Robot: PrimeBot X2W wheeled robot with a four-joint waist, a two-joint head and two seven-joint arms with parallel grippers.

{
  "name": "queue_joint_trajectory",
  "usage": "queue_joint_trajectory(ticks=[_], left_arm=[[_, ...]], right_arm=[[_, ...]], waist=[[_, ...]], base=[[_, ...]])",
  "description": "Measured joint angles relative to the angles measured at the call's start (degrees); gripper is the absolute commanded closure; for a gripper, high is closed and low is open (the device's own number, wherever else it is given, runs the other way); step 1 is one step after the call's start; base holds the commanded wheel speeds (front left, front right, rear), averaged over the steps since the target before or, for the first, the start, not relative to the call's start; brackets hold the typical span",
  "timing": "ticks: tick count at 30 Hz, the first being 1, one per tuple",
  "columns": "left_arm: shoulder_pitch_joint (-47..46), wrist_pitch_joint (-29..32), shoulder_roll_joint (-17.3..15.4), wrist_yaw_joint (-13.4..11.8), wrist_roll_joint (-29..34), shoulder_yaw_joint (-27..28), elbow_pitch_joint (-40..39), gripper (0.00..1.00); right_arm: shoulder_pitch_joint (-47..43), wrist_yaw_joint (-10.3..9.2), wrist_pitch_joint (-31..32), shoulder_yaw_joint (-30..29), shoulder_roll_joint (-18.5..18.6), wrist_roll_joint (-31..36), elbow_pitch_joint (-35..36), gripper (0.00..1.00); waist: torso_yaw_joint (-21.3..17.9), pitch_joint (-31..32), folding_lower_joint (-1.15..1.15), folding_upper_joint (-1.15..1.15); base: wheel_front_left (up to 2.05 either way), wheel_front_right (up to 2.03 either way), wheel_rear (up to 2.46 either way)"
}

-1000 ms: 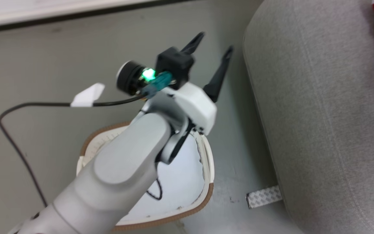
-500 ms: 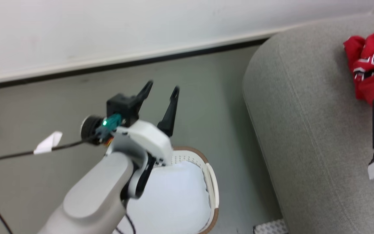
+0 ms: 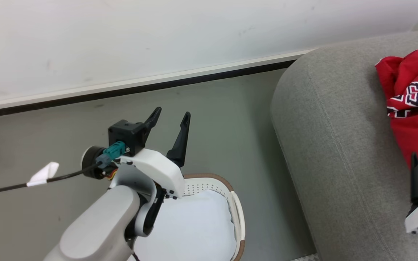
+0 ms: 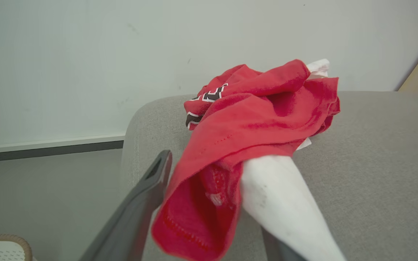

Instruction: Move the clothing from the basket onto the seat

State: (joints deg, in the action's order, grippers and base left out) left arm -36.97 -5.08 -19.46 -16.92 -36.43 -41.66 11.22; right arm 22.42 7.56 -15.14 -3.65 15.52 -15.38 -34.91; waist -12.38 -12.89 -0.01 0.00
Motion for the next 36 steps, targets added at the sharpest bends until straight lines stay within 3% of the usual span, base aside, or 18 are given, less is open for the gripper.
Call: queue_joint_trajectory(ticks=[12,20,36], left_arm=[[0.7,0.73,-0.97,-0.71,-0.08,-0.31,-1.04,0.0],[1.77,0.42,-0.94,-0.76,-0.49,-0.49,-1.02,0.0],[7.0,-2.96,-0.43,-0.8,-3.13,0.08,0.57,0.0]], right_arm=[[-1.81,0.0,0.0,0.15,-3.41,-0.67,-5.68,0.0],[-4.15,0.0,0.01,-0.1,-5.02,-0.23,-5.8,0.0],[-9.94,0.0,0.0,4.75,-6.08,4.17,1.93,0.0]], waist=[[-2.09,0.94,0.01,0.0],[-2.74,2.05,0.01,0.0],[-0.74,7.19,0.01,0.0]], base=[[0.0,0.0,0.0],[0.0,0.0,0.0],[0.0,0.0,0.0]])
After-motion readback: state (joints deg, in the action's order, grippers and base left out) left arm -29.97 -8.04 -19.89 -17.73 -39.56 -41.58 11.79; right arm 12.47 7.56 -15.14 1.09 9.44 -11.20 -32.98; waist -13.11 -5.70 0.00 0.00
